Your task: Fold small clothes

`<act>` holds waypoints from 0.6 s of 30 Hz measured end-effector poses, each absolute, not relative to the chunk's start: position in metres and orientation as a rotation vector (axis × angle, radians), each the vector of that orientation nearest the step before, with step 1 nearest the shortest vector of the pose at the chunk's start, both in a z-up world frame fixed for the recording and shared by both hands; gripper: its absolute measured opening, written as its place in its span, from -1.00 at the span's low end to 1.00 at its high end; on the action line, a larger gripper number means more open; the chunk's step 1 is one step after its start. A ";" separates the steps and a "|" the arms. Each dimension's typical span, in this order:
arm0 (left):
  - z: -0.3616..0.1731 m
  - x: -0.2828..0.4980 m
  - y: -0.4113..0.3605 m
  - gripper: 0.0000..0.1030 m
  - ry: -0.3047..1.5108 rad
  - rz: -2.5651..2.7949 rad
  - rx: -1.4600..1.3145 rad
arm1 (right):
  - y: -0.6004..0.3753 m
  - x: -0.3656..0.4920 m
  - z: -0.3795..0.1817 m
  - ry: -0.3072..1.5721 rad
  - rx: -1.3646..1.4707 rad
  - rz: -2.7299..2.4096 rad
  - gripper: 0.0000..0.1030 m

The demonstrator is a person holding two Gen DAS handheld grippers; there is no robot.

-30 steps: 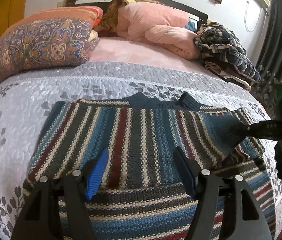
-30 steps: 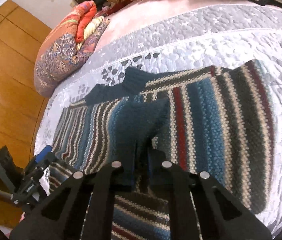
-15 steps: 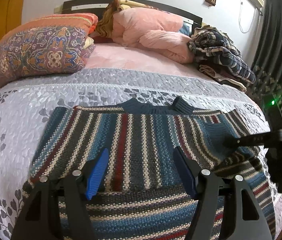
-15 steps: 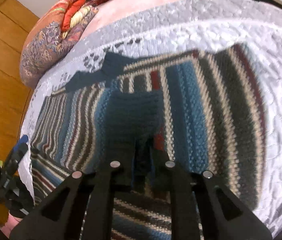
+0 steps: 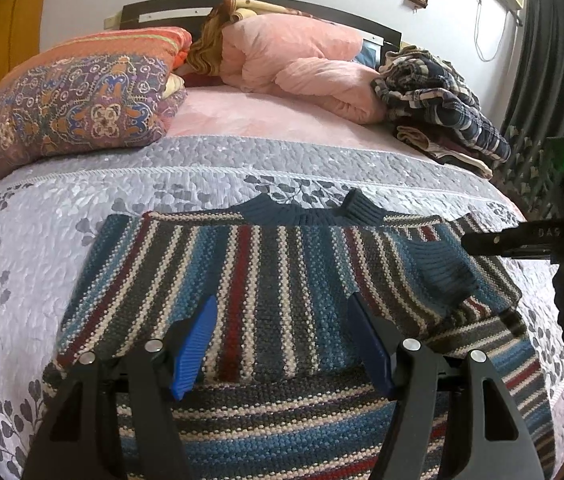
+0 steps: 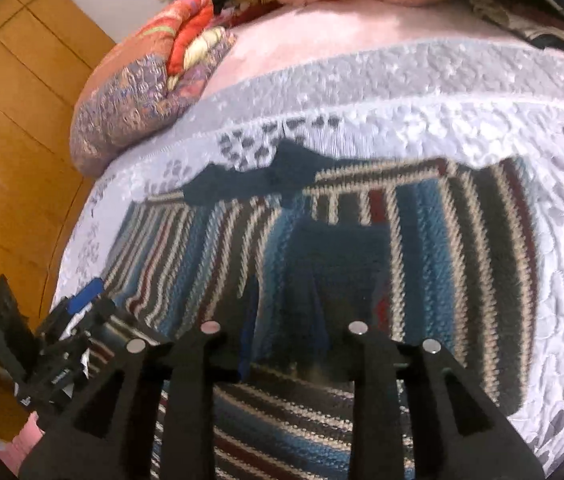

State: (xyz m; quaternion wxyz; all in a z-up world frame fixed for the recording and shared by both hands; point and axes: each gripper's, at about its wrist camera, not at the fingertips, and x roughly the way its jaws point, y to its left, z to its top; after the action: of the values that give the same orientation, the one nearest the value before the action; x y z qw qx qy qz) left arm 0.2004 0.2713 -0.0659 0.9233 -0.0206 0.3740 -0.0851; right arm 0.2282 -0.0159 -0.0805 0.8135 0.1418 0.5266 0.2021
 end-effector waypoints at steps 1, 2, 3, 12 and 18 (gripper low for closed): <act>-0.067 0.201 0.271 0.31 0.770 -0.174 -0.041 | -0.016 0.229 -0.087 1.141 0.303 0.423 -0.48; -0.068 0.201 0.271 0.31 0.772 -0.174 -0.039 | -0.016 0.230 -0.094 1.161 0.304 0.413 -0.49; -0.069 0.202 0.272 0.31 0.776 -0.173 -0.037 | -0.017 0.230 -0.099 1.172 0.301 0.404 -0.49; -0.090 0.211 0.284 0.31 0.831 -0.145 -0.045 | -0.018 0.229 -0.121 1.217 0.260 0.363 -0.49; -0.107 0.219 0.295 0.31 0.881 -0.126 -0.057 | -0.015 0.228 -0.124 1.213 0.239 0.358 -0.47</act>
State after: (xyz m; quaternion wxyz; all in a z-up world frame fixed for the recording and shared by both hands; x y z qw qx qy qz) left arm 0.2188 0.2955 -0.1069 0.9022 -0.0277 0.4262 -0.0608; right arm 0.2282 -0.0147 -0.1236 0.8000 0.1113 0.5654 0.1670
